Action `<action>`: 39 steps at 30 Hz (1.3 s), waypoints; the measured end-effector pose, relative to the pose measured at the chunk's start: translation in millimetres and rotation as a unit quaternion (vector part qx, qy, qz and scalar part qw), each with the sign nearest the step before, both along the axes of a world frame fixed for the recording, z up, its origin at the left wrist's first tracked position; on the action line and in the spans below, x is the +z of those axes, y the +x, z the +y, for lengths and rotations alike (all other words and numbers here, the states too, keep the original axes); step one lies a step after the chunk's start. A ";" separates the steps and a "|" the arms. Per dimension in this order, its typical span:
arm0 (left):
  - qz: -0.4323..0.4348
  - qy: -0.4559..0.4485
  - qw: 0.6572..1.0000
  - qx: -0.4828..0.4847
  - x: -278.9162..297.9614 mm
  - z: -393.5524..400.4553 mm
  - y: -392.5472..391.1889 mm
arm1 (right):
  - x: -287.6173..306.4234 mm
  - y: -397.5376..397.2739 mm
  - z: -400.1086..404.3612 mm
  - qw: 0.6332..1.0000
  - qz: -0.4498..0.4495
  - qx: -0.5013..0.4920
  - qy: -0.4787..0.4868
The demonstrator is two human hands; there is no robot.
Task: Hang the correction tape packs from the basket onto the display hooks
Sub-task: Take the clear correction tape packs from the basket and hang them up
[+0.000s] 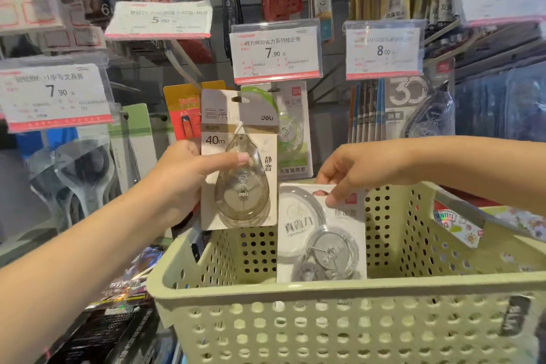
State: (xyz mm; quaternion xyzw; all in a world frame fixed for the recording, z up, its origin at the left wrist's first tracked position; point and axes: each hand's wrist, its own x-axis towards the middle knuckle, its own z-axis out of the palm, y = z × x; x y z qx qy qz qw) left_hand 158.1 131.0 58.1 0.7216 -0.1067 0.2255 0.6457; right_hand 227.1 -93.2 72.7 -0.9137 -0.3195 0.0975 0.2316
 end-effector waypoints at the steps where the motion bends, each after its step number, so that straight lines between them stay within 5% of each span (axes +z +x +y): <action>1: 0.006 -0.007 1.000 -0.012 0.3 1.1 -0.4 | 2.1 -1.2 -2.5 1.000 -0.010 -0.010 0.017; 15: 0.137 0.068 0.970 -0.187 1.4 -19.6 -15.2 | 11.8 -18.6 -11.8 0.953 -0.063 -0.003 0.298; 20: 0.137 0.079 0.969 -0.190 0.9 -28.9 -17.7 | 6.6 -30.3 -13.7 0.925 -0.024 -0.011 0.378; 24: 0.131 0.045 0.976 -0.170 -1.7 -35.8 -21.9 | -5.1 -33.4 -16.6 0.888 0.103 -0.038 0.446; 31: 0.110 -0.055 0.988 -0.098 4.7 -42.8 -27.2 | -17.6 -45.7 -32.3 0.889 0.206 0.008 0.408; 39: 0.100 -0.087 0.985 -0.107 5.9 -57.1 -38.1 | -24.3 -59.3 -33.2 0.905 0.186 0.029 0.382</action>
